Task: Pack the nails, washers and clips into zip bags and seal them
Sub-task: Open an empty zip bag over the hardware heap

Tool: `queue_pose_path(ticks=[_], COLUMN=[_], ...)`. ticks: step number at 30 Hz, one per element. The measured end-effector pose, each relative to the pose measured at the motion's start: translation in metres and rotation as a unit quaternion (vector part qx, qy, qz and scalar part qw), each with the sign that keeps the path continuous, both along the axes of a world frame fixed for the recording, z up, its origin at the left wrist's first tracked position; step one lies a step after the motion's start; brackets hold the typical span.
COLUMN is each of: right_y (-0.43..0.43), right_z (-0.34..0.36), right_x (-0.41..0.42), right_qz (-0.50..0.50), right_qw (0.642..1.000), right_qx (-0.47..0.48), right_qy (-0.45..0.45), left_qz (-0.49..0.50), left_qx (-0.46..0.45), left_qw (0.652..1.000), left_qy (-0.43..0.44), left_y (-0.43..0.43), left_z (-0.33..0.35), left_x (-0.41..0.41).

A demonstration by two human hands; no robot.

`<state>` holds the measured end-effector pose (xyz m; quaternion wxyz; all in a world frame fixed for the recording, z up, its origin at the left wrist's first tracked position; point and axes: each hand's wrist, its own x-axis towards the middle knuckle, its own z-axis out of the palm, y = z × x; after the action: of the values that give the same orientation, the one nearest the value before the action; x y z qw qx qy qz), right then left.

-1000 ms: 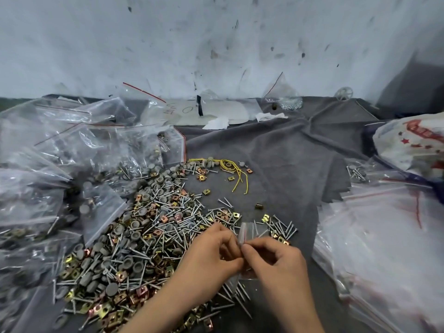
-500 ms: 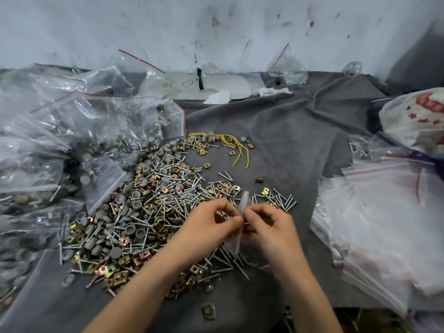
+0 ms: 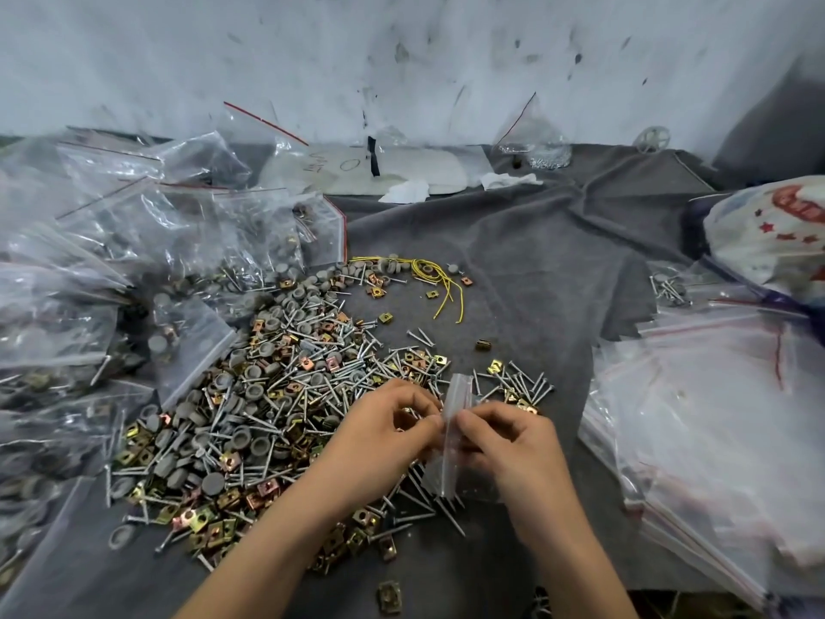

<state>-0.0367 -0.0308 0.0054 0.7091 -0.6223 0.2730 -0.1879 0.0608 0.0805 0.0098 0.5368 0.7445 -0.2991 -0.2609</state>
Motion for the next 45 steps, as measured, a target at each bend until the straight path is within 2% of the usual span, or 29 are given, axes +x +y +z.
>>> queue_pose_path(ticks=[6, 12, 16, 19, 21, 25, 27, 30, 32, 33, 35, 37, 39, 40, 42, 45], right_y=[0.003, 0.003, 0.004, -0.01, -0.014, -0.006, -0.005, -0.012, -0.02, -0.024, -0.031, -0.038, -0.053, -0.064, -0.078, -0.076], right_z=[-0.007, -0.008, -0.01, -0.011, -0.007, 0.004, 0.006, 0.01, 0.012, 0.012, 0.01, 0.009, 0.005, 0.002, -0.004, -0.012], right_x=[0.006, 0.006, 0.009, 0.004, -0.001, -0.001, -0.001, -0.002, 0.001, 0.003, 0.007, 0.011, 0.019, 0.024, 0.034, 0.048], right_qz=[-0.007, -0.049, -0.056, -0.116, -0.111, 0.04, 0.047, 0.024, 0.069, 0.096, 0.139, 0.154, 0.083, 0.041, 0.019, 0.057], right_qw=[0.998, 0.998, 0.998, 0.978, 0.958, 0.916, 0.897, 0.904, 0.915, 0.918, 0.922, 0.943, 0.96, 0.944, 0.881, 0.837], right_qx=[-0.059, -0.036, -0.031, -0.169, -0.261, -0.399, -0.44, -0.421, -0.38, -0.361, -0.328, -0.256, -0.232, -0.289, -0.406, -0.437], right_qy=[0.026, 0.011, -0.003, 0.032, 0.034, -0.005, -0.005, 0.067, 0.118, 0.132, 0.153, 0.149, 0.131, 0.152, 0.242, 0.323], left_qz=[-0.017, -0.054, -0.031, 0.028, 0.034, -0.085, -0.099, -0.127, -0.172, -0.185, -0.189, -0.18, -0.156, -0.144, -0.14, -0.161], left_qx=[0.041, 0.052, 0.07, 0.057, 0.056, 0.104, 0.083, 0.084, 0.099, 0.103, 0.086, 0.04, 0.005, 0.003, 0.017, 0.036], left_qw=[0.995, 0.991, 0.986, 0.994, 0.994, 0.962, 0.954, 0.929, 0.897, 0.891, 0.902, 0.927, 0.947, 0.952, 0.956, 0.957], left_qy=[-0.089, -0.113, -0.148, -0.089, -0.092, -0.239, -0.27, -0.338, -0.396, -0.401, -0.379, -0.327, -0.282, -0.271, -0.256, -0.241], left_y=[-0.002, -0.002, -0.002, 0.003, 0.006, 0.005, 0.006, 0.015, 0.02, 0.021, 0.022, 0.022, 0.024, 0.025, 0.026, 0.027], left_z=[-0.001, 0.004, 0.004, 0.008, 0.014, 0.025, 0.028, 0.028, 0.03, 0.031, 0.03, 0.029, 0.03, 0.031, 0.029, 0.023], left_x=[-0.004, -0.005, -0.003, 0.005, 0.01, 0.003, -0.002, -0.007, -0.008, -0.007, -0.003, 0.003, 0.008, 0.009, 0.012, 0.015])
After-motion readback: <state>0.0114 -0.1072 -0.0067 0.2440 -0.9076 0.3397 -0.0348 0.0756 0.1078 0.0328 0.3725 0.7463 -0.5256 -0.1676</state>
